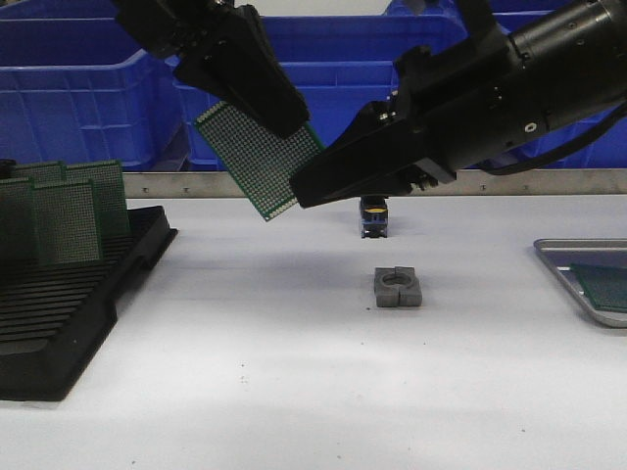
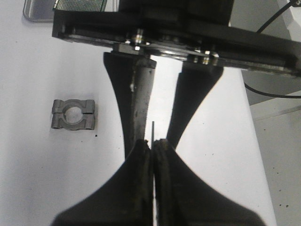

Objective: Place circuit board on tray
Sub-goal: 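Lift the second board with the left gripper and grasp its edge with the right, then carry the second board with the right gripper and lay it on the tray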

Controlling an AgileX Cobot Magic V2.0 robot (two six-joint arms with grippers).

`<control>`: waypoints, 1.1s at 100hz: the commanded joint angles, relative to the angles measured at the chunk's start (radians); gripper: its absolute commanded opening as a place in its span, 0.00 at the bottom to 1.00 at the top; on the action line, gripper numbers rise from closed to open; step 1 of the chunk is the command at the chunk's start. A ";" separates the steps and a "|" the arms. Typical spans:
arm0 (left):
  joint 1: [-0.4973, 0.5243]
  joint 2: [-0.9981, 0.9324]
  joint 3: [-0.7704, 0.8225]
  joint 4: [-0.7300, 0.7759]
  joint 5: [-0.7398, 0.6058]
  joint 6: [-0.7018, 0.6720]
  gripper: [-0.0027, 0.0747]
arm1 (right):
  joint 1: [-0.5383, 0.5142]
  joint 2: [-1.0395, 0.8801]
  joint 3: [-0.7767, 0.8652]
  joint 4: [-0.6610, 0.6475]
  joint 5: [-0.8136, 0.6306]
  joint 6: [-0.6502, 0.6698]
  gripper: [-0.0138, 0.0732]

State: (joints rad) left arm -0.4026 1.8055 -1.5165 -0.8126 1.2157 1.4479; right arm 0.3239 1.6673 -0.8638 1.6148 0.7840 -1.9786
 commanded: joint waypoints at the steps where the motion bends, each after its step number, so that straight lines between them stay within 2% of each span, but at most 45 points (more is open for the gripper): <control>1: -0.009 -0.047 -0.029 -0.070 0.060 -0.008 0.01 | 0.003 -0.035 -0.028 0.048 0.078 -0.013 0.18; 9: -0.009 -0.047 -0.029 -0.070 0.058 -0.008 0.01 | 0.003 -0.035 -0.028 0.048 0.089 -0.013 0.07; 18: -0.009 -0.047 -0.029 -0.070 0.058 -0.008 0.01 | 0.003 -0.035 -0.028 0.048 0.093 -0.013 0.08; 25: -0.009 -0.047 -0.029 -0.073 0.058 -0.008 0.07 | 0.003 -0.035 -0.028 0.048 0.093 -0.013 0.08; 35: -0.009 -0.047 -0.029 -0.073 0.050 -0.008 0.26 | 0.003 -0.035 -0.028 0.048 0.092 -0.013 0.08; 47: -0.009 -0.047 -0.029 -0.073 0.028 -0.008 0.57 | 0.003 -0.035 -0.028 0.048 0.092 -0.001 0.08; 57: -0.009 -0.047 -0.029 -0.073 0.028 -0.011 0.70 | 0.002 -0.035 -0.024 0.042 0.088 0.031 0.08; 88: -0.009 -0.047 -0.029 -0.073 -0.018 -0.030 0.70 | -0.051 -0.035 0.041 -0.149 0.048 0.304 0.08; 110: -0.009 -0.047 -0.029 -0.073 -0.018 -0.030 0.70 | -0.162 -0.035 0.047 -0.167 -0.060 0.520 0.08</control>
State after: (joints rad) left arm -0.4026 1.8055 -1.5181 -0.8202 1.2009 1.4297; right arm 0.2058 1.6673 -0.8018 1.4243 0.7286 -1.5375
